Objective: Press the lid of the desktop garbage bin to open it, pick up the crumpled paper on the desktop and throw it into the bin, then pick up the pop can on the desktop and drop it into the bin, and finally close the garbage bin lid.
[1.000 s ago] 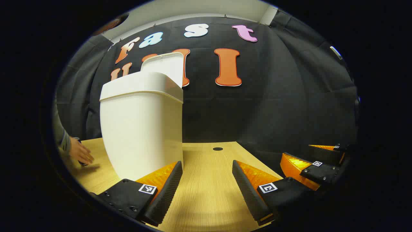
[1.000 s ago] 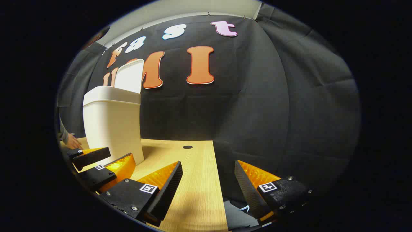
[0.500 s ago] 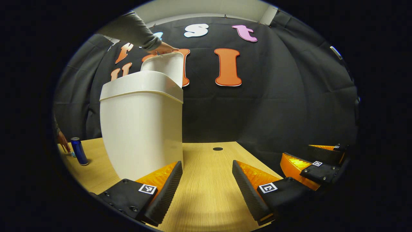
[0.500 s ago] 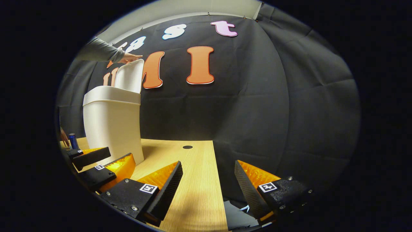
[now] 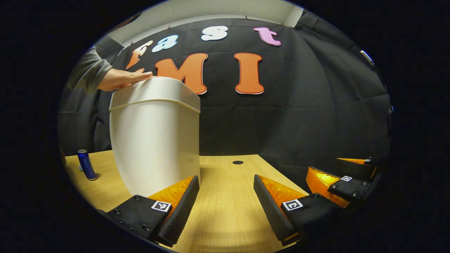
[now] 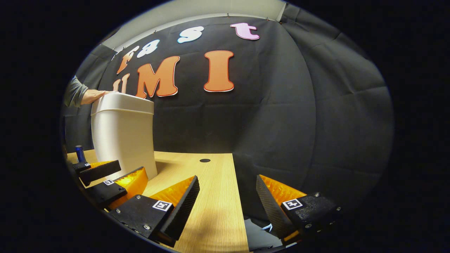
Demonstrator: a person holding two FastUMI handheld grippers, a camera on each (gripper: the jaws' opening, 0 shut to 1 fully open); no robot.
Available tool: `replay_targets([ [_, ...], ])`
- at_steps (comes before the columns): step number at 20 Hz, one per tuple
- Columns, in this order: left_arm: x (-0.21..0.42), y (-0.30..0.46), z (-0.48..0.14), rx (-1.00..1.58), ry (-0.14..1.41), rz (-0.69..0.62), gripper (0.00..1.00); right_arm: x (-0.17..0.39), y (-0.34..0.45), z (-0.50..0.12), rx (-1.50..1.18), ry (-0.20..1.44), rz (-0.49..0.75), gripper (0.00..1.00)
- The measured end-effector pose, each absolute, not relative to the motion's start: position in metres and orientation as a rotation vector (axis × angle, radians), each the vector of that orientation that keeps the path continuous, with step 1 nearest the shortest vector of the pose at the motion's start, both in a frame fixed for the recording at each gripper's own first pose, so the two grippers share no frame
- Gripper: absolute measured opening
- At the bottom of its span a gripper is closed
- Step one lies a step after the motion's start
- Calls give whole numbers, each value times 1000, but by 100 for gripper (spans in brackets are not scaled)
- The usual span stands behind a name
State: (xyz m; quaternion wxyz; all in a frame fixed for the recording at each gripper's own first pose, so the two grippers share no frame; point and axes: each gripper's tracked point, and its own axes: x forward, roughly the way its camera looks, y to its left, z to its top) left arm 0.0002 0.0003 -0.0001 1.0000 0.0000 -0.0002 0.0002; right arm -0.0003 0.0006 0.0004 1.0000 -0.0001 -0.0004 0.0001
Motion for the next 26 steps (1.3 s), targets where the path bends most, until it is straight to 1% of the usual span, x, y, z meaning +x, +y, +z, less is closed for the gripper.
replay_targets([
  [4,0,0,0,0,0,0,99,0,-1,0,1,0,0,98],
  [5,0,0,0,0,1,0,99,0,0,-1,0,1,0,100],
  [6,0,0,0,0,0,0,99,0,0,0,0,0,0,98],
  [8,0,0,1,0,0,0,99,0,0,0,0,0,0,98],
  [9,0,0,1,0,1,0,99,0,0,0,0,0,0,100],
  [10,0,0,0,0,0,-1,99,0,0,0,0,0,0,98],
  [11,0,0,0,0,1,0,99,0,0,0,0,1,0,100],
  [12,0,0,0,0,0,0,99,0,0,0,0,0,0,98],
  [13,1,0,0,0,1,0,99,0,0,0,0,0,0,100],
  [15,0,0,0,0,1,-1,99,0,0,0,0,0,0,100],
  [16,0,0,0,0,0,0,99,0,0,0,0,0,0,98],
  [26,-2,-2,-1,-1,-1,-2,99,-1,0,-1,-3,1,3,98],
])
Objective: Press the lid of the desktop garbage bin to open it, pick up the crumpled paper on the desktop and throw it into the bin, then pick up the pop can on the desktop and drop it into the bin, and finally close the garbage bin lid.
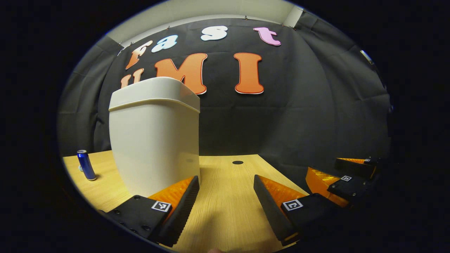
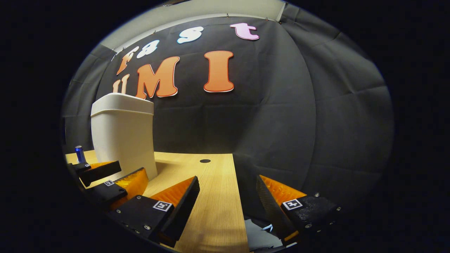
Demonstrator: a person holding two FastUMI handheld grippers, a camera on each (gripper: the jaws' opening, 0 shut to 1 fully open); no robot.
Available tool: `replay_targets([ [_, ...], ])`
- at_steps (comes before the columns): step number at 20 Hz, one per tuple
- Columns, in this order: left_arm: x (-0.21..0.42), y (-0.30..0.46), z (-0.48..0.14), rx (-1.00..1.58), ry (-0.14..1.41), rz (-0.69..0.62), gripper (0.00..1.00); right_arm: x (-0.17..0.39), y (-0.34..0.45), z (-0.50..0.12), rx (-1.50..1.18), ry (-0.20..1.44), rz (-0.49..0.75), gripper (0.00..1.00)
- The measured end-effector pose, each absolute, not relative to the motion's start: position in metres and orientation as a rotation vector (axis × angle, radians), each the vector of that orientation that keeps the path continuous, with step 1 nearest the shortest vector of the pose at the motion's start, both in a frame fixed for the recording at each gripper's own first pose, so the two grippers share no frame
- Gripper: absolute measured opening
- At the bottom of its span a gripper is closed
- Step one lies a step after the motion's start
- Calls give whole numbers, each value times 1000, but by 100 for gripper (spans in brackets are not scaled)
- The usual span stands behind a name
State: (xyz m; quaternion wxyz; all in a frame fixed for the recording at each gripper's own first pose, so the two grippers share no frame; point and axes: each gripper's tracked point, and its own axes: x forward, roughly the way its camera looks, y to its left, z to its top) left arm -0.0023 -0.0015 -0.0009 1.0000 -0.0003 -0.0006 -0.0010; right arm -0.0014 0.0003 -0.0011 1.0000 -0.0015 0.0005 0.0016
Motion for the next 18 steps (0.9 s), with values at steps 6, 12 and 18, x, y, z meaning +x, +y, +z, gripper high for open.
replay_targets([
  [6,75,-24,-13,81,52,-73,99,47,-10,-11,43,44,-35,98],
  [12,96,-53,39,130,37,-296,100,84,-56,53,-39,37,-192,99],
  [18,7,-8,171,29,14,-361,99,-19,-17,150,-82,6,-221,97],
])
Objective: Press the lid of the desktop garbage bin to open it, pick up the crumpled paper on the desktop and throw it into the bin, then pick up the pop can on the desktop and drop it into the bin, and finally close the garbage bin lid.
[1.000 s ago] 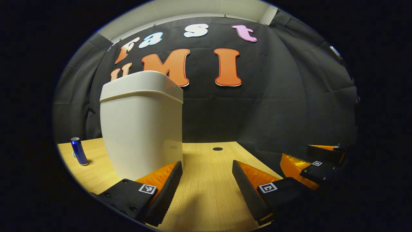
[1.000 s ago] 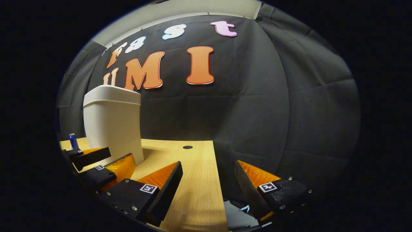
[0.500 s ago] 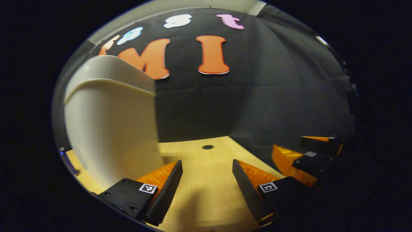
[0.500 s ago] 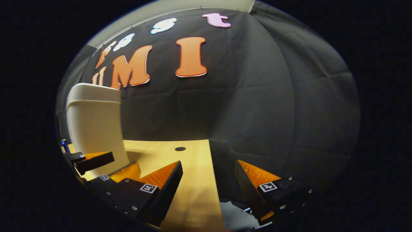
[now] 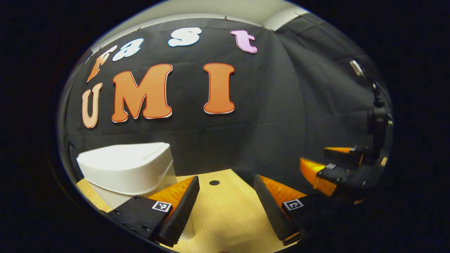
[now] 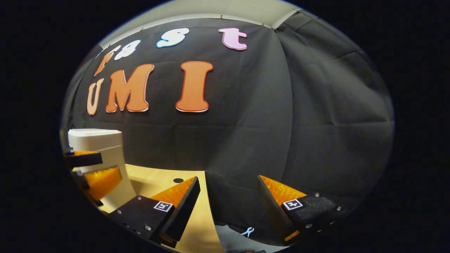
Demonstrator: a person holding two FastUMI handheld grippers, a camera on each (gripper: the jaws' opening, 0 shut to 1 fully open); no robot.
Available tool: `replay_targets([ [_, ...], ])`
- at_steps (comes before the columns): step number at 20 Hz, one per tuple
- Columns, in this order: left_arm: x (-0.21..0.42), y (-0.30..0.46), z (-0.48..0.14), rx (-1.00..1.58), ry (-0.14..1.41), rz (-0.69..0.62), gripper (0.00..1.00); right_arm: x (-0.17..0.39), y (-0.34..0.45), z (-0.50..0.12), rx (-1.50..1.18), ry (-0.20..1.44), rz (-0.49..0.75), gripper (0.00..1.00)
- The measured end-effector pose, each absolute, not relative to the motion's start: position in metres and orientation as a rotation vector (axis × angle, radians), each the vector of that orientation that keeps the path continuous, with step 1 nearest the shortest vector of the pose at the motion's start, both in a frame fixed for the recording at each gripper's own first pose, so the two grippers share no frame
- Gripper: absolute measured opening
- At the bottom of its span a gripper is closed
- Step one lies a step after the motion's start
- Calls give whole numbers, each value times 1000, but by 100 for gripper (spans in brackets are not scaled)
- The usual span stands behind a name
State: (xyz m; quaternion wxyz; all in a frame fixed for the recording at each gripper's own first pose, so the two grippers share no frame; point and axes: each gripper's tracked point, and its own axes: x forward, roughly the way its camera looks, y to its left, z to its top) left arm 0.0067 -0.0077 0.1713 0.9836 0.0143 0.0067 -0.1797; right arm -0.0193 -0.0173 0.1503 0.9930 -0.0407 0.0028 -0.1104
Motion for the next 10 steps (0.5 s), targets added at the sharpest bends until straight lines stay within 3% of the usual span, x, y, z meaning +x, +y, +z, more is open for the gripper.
replay_targets([
  [4,-29,60,249,26,-20,-371,99,-66,43,224,-157,-35,-166,98],
  [10,-51,218,292,-4,12,-213,100,-73,145,296,-279,-93,-58,98],
])
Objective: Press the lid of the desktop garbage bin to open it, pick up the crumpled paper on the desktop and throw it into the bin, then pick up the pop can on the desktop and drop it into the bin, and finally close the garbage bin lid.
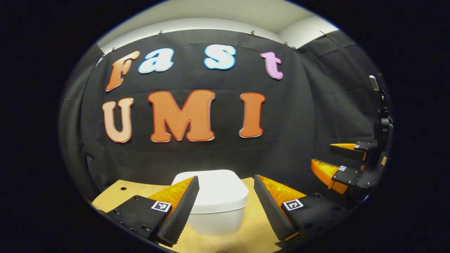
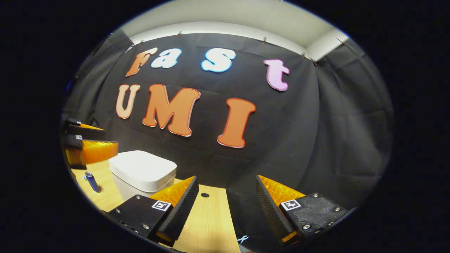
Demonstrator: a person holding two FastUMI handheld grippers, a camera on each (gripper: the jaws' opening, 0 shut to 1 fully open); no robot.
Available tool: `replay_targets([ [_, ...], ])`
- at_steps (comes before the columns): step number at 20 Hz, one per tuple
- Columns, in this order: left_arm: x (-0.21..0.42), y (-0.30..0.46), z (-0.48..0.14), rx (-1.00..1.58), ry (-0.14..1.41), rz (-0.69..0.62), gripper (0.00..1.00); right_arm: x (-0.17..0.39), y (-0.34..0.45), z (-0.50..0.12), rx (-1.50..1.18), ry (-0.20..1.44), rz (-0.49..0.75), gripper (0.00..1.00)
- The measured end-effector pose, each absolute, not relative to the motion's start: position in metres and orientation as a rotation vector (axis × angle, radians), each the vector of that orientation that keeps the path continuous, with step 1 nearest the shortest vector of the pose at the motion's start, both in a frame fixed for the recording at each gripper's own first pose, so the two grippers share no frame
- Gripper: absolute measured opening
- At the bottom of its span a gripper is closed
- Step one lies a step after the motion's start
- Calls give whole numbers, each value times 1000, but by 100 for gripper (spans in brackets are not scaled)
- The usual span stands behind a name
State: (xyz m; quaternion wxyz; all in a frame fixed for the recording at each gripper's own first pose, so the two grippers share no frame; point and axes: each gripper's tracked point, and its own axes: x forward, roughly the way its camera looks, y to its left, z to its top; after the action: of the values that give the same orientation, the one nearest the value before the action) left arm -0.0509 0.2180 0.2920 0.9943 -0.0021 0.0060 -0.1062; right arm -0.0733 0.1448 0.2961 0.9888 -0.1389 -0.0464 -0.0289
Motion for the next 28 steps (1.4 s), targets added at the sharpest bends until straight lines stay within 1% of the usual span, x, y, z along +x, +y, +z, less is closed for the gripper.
replay_targets([
  [3,-47,304,297,-33,5,-116,100,-69,211,311,-275,-110,9,97],
  [5,-44,353,299,-23,4,-86,99,-62,255,314,-258,-111,22,98],
  [6,-44,376,298,-18,7,-82,99,-60,275,313,-248,-105,16,96],
  [7,-41,403,298,-17,8,-84,99,-57,293,310,-232,-91,1,97],
  [8,-37,426,298,-14,9,-90,95,-56,313,307,-213,-75,-8,98],
  [9,-33,447,299,-6,6,-93,99,-52,334,307,-194,-66,-14,97],
  [10,-28,468,300,3,2,-96,95,-50,353,307,-182,-61,-21,97],
  [11,-24,485,300,12,-1,-106,95,-49,371,308,-177,-58,-32,97],
  [12,-20,500,299,20,0,-118,100,-47,386,309,-177,-57,-36,97],
  [13,-14,512,300,24,-7,-137,100,-45,401,307,-175,-56,-32,96],
  [14,-10,523,299,30,-5,-150,99,-44,412,305,-167,-46,-37,97],
  [15,-4,535,295,41,3,-156,100,-43,425,303,-157,-32,-46,97],
  [18,3,556,291,88,4,-184,99,-41,454,308,-142,-37,-55,97],
  [21,10,568,287,49,7,-158,99,-38,465,305,-199,-21,-35,97],
  [22,12,569,285,16,8,-140,95,-37,468,306,-218,-33,-22,97],
  [23,13,572,282,-15,20,-110,99,-34,471,308,-227,-37,-14,97],
  [25,13,570,280,-45,36,-84,99,-27,475,299,-216,-6,17,97],
  [28,23,578,291,14,-12,-52,99,-23,479,291,-202,19,55,97],
])
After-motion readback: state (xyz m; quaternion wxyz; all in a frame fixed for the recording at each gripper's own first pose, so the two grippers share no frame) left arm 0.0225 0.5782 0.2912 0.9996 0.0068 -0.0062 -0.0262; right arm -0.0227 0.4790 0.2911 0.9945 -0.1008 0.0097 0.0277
